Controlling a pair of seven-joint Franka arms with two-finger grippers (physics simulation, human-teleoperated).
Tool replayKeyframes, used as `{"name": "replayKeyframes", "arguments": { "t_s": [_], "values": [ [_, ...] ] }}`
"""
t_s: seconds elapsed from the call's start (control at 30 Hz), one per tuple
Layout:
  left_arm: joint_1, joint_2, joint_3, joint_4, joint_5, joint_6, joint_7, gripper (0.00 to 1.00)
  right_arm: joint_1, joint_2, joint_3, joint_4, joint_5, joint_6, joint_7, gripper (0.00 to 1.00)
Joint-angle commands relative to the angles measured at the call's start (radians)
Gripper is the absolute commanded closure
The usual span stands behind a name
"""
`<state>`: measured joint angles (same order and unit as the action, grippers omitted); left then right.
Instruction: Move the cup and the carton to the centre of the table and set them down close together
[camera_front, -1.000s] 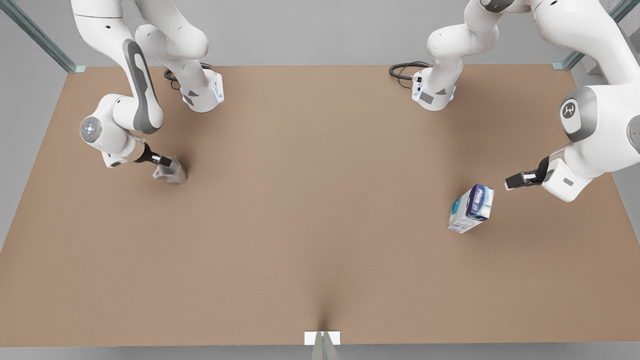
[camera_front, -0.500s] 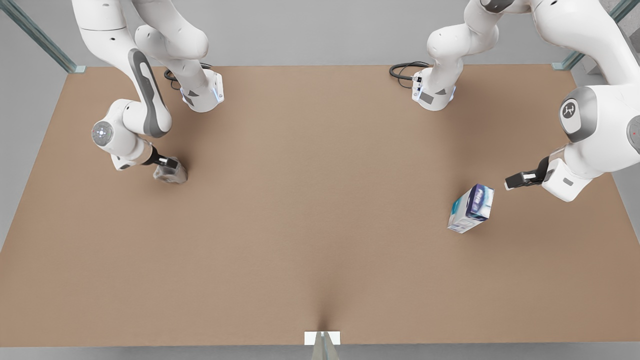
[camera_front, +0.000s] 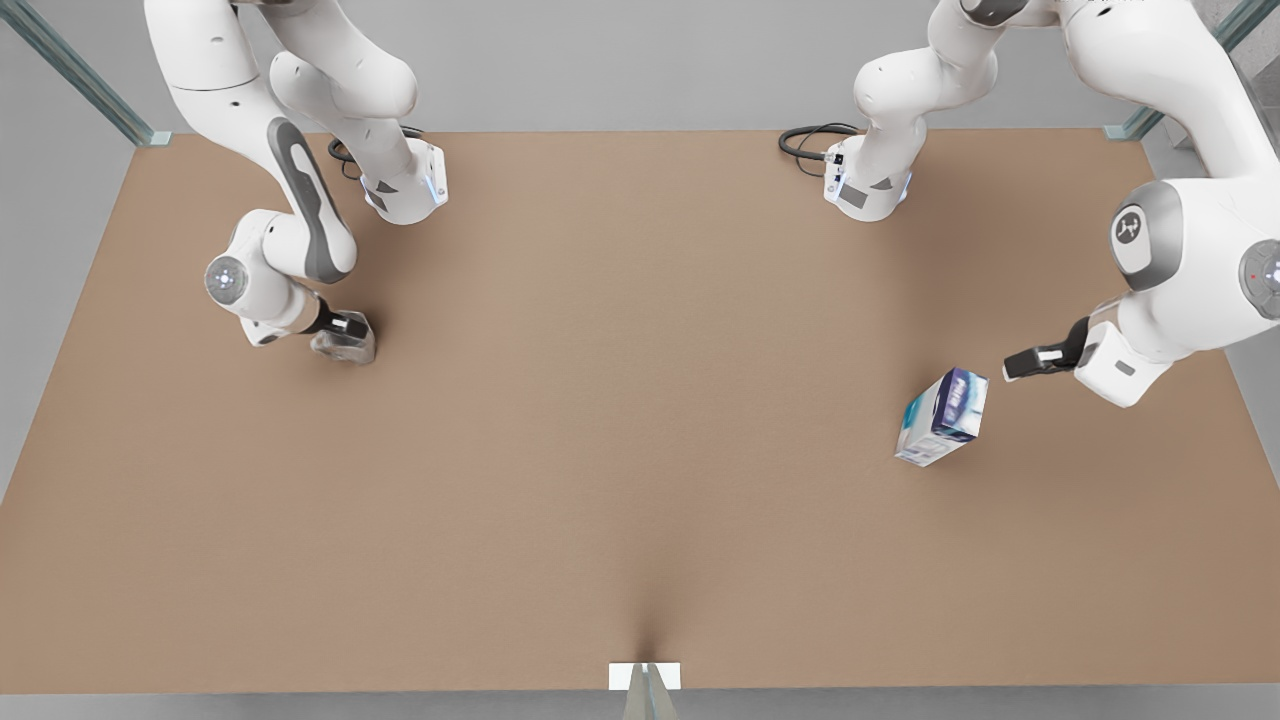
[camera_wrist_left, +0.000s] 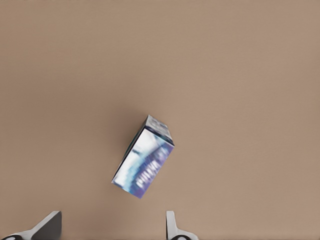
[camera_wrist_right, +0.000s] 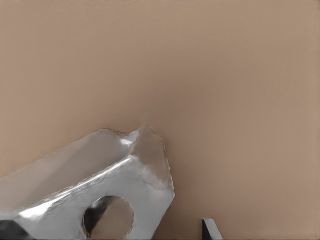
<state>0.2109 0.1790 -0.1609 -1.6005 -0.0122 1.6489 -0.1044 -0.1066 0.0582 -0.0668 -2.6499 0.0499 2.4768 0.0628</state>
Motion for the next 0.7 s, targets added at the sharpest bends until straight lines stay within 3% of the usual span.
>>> {"name": "replayKeyframes", "arguments": {
  "t_s": [0.0,0.67],
  "values": [
    [0.001,-0.001,0.000,-0.007,0.000,0.008,0.000,0.00,0.005,0.000,0.002,0.002,0.016,-0.001,-0.011,0.79],
    [-0.001,-0.010,0.000,-0.006,0.000,-0.009,-0.005,0.00,0.015,-0.017,0.008,0.056,0.016,-0.119,-0.040,0.79]
  ]
}}
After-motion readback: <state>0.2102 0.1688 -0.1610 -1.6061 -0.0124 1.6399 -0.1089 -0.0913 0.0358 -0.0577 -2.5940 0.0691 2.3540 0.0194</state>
